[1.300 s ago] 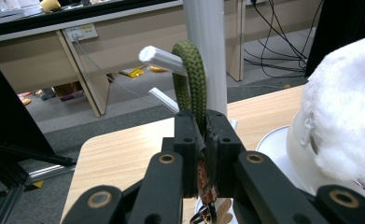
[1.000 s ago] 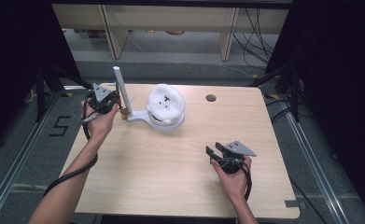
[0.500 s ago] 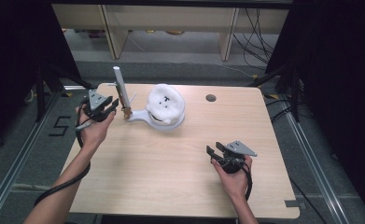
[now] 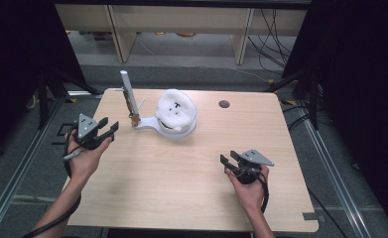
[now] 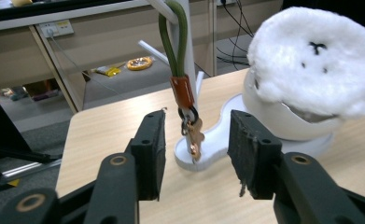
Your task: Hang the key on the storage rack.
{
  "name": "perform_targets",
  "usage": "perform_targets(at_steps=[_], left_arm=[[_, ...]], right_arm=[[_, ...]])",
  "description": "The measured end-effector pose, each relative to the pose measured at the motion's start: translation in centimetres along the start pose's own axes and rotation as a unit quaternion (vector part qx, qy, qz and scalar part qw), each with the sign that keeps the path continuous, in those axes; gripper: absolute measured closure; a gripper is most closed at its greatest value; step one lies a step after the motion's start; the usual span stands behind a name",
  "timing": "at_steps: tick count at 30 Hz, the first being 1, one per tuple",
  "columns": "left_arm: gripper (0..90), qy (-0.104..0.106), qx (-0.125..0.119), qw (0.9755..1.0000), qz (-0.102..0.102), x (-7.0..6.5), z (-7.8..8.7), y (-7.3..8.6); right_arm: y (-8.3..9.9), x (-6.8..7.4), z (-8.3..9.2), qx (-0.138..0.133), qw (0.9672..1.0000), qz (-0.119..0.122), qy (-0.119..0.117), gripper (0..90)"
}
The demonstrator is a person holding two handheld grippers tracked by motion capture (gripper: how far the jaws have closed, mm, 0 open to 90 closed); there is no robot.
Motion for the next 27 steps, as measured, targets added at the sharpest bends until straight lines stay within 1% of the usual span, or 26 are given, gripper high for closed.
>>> perform_targets(at_steps=[1, 2, 3, 4, 5, 6, 7, 8, 9, 10, 12, 13, 14, 15, 17, 18, 19, 21, 22, 23, 25, 26, 27], left_arm=[[53.5, 0.000, 0.000, 1.0000, 0.000, 0.0, 0.0, 0.0], [52.3, 0.005, -0.001, 1.0000, 0.003, -0.1, 0.3, 0.3], [52.3, 0.005, 0.000, 1.0000, 0.004, -0.2, 0.6, 0.6], [49.4, 0.005, -0.003, 1.0000, 0.007, -0.3, 1.2, 1.2], [47.9, 0.005, -0.003, 1.0000, 0.007, -0.3, 1.2, 1.2], [46.7, 0.004, -0.005, 0.9999, 0.010, -0.5, 1.7, 1.7], [45.7, 0.004, -0.005, 0.9999, 0.010, -0.5, 1.7, 1.7], [44.8, 0.006, -0.005, 0.9999, 0.012, -0.6, 2.0, 2.1], [44.2, 0.006, -0.009, 0.9998, 0.017, -0.8, 2.6, 2.9], [43.8, 0.006, -0.009, 0.9998, 0.017, -0.8, 2.6, 2.9], [43.4, 0.008, -0.008, 0.9996, 0.025, -1.0, 3.1, 3.9], [43.2, 0.008, -0.007, 0.9995, 0.028, -1.1, 3.3, 4.5], [43.1, 0.009, -0.006, 0.9995, 0.031, -1.4, 3.7, 5.4], [43.0, 0.009, -0.006, 0.9995, 0.031, -1.4, 3.7, 5.4], [43.0, 0.012, -0.010, 0.9991, 0.039, -1.6, 4.0, 6.3], [42.4, 0.011, -0.007, 0.9991, 0.041, -1.6, 4.2, 6.8], [42.3, 0.012, -0.003, 0.9988, 0.047, -1.7, 4.3, 7.5], [41.2, 0.012, 0.000, 0.9986, 0.052, -1.6, 4.3, 8.6], [41.1, 0.011, 0.001, 0.9983, 0.057, -1.6, 4.3, 9.0], [40.8, 0.011, 0.001, 0.9983, 0.057, -1.6, 4.3, 9.0], [40.6, 0.007, 0.005, 0.9980, 0.062, -1.6, 4.4, 9.9], [40.5, 0.008, 0.003, 0.9978, 0.065, -1.5, 4.4, 10.2], [40.1, 0.006, 0.004, 0.9976, 0.069, -1.5, 4.4, 10.8]], right_arm=[[0.0, 0.0, 0.0, 0.000, 1.0000, 0.000, 0.000, 53.5], [0.0, -0.1, 0.1, 0.005, 1.0000, 0.002, 0.005, 53.2], [0.0, -0.1, 0.1, 0.005, 1.0000, 0.002, 0.005, 53.2], [0.0, -0.1, 0.0, -0.003, 1.0000, 0.002, 0.000, 53.1], [0.0, -0.1, 0.0, -0.003, 1.0000, 0.002, 0.000, 53.1], [0.0, -0.2, 0.0, -0.004, 1.0000, 0.002, 0.002, 52.8], [0.0, -0.2, 0.1, -0.002, 1.0000, 0.002, 0.005, 52.8], [0.0, -0.2, 0.0, -0.002, 1.0000, 0.002, 0.005, 52.8], [0.0, -0.2, 0.0, -0.002, 1.0000, 0.002, 0.004, 52.7], [0.1, -0.2, 0.1, 0.002, 1.0000, 0.002, 0.003, 52.7], [0.0, -0.3, 0.1, -0.001, 1.0000, 0.002, 0.005, 52.7], [0.1, -0.1, 0.1, -0.001, 1.0000, -0.008, 0.003, 52.8], [0.1, -0.1, 0.1, 0.000, 1.0000, -0.008, 0.003, 52.7], [0.1, -0.3, 0.1, 0.001, 1.0000, 0.004, 0.001, 52.7], [0.1, -0.2, 0.1, 0.001, 1.0000, 0.002, 0.001, 52.7], [0.1, -0.2, 0.1, 0.000, 1.0000, 0.003, 0.003, 52.6], [0.1, -0.3, 0.1, -0.001, 1.0000, 0.002, 0.004, 52.6], [0.2, -0.4, 0.0, 0.002, 0.9999, 0.009, 0.010, 52.6], [0.2, -0.3, 0.1, 0.005, 1.0000, 0.002, 0.004, 52.5], [0.2, -0.3, 0.1, 0.005, 1.0000, 0.002, 0.004, 52.5], [0.3, -0.3, 0.1, 0.007, 1.0000, 0.002, 0.000, 52.5], [0.3, -0.3, 0.0, 0.006, 1.0000, 0.001, 0.001, 52.4], [0.5, -0.3, -0.1, 0.003, 0.9999, -0.009, 0.012, 52.3]])
Point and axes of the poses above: each handheld gripper's, and its own axes: z roughly backward along the jaws, y roughly out of its underside, x roughly to its left, the point moved 7 cm from there along -z, roughly forward along the jaws, and after that the axes turned 2 degrees about z, right-handed, at the moved point
